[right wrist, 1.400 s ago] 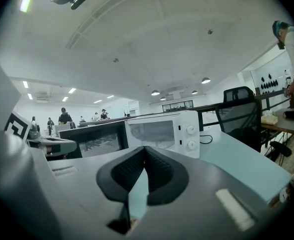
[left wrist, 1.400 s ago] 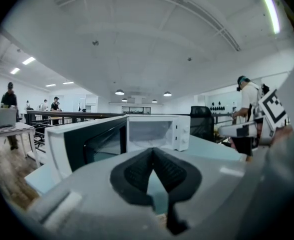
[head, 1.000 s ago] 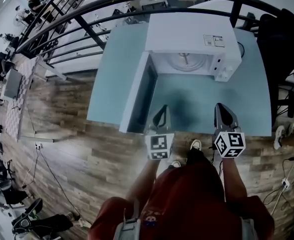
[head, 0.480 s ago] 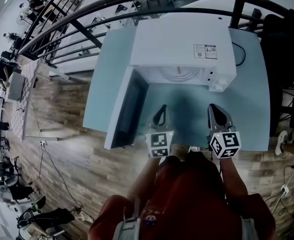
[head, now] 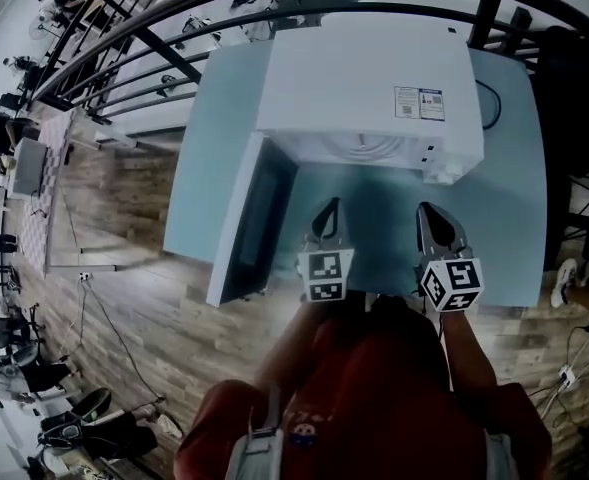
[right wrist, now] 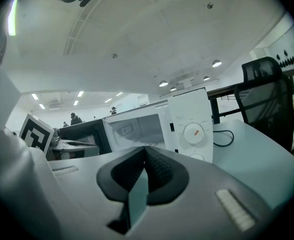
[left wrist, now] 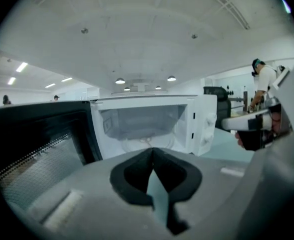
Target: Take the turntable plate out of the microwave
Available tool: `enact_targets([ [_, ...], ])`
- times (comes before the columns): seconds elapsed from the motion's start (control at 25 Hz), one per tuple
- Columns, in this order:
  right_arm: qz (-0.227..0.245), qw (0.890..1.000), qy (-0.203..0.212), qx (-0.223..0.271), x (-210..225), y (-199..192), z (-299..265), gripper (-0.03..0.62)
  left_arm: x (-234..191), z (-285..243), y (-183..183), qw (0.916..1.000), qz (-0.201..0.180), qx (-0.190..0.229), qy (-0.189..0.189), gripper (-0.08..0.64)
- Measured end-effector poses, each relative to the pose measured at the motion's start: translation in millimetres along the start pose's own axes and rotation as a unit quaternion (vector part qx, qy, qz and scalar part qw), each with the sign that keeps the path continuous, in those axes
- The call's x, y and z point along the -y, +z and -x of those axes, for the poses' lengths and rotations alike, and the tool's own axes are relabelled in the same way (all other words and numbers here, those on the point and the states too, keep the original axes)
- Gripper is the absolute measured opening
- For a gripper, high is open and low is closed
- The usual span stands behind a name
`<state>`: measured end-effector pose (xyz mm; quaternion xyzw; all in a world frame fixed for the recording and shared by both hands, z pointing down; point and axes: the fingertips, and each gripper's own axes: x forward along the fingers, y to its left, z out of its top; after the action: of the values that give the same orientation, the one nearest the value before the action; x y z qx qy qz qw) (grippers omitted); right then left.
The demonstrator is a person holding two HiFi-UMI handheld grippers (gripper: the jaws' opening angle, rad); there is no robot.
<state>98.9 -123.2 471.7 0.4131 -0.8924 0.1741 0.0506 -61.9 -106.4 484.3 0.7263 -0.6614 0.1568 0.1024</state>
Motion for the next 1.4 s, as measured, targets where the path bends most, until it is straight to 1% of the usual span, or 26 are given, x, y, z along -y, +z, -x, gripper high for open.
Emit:
enact_targets([
  [0.12, 0.000, 1.000, -0.009, -0.005, -3, -2, -9, 0.000, -6, -14, -2, 0.9996, 0.025, -0.004, -0.013, 0.000],
  [0.28, 0.004, 1.000, -0.016, -0.012, -6, -4, -22, 0.000, -17, -31, -6, 0.9992, 0.031, -0.006, -0.024, 0.002],
  [0.48, 0.006, 0.999, -0.033, -0.017, -7, -3, -32, 0.000, -23, -50, -16, 0.9975, 0.046, -0.025, -0.048, 0.003],
  [0.52, 0.007, 0.999, -0.036, -0.018, -7, -3, -34, 0.000, -23, -54, -18, 0.9968, 0.053, -0.028, -0.053, 0.039],
  [0.6, 0.007, 0.999, -0.041, -0.021, -7, -5, -38, 0.000, -24, -62, -25, 0.9945, 0.073, -0.035, -0.066, 0.054],
  [0.72, 0.006, 0.998, -0.048, -0.027, -7, -9, -43, 0.000, -26, -74, -32, 0.9873, 0.127, -0.044, -0.085, 0.078],
  [0.8, 0.007, 0.998, -0.050, -0.032, -9, -12, -46, 0.000, -28, -82, -36, 0.9798, 0.170, -0.046, -0.095, 0.089],
  [0.88, 0.008, 0.998, -0.052, -0.036, -8, -15, -50, 0.000, -30, -91, -40, 0.9701, 0.215, -0.046, -0.103, 0.097],
  [0.96, 0.009, 0.998, -0.054, -0.040, -8, -18, -54, 0.000, -29, -100, -43, 0.9569, 0.262, -0.045, -0.116, 0.101],
  [1.04, 0.010, 0.997, -0.056, -0.043, -8, -19, -56, 0.000, -27, -108, -47, 0.9405, 0.309, -0.047, -0.133, 0.115],
  [1.16, 0.010, 0.997, -0.061, -0.049, -7, -23, -59, 0.000, -28, -121, -57, 0.9218, 0.357, -0.051, -0.142, 0.123],
  [1.24, 0.011, 0.996, -0.065, -0.053, -6, -24, -61, 0.000, -30, -129, -62, 0.9078, 0.390, -0.051, -0.145, 0.127],
  [1.4, 0.011, 0.996, -0.072, -0.059, -3, -27, -62, 0.000, -34, -140, -68, 0.8867, 0.437, -0.048, -0.144, 0.129],
])
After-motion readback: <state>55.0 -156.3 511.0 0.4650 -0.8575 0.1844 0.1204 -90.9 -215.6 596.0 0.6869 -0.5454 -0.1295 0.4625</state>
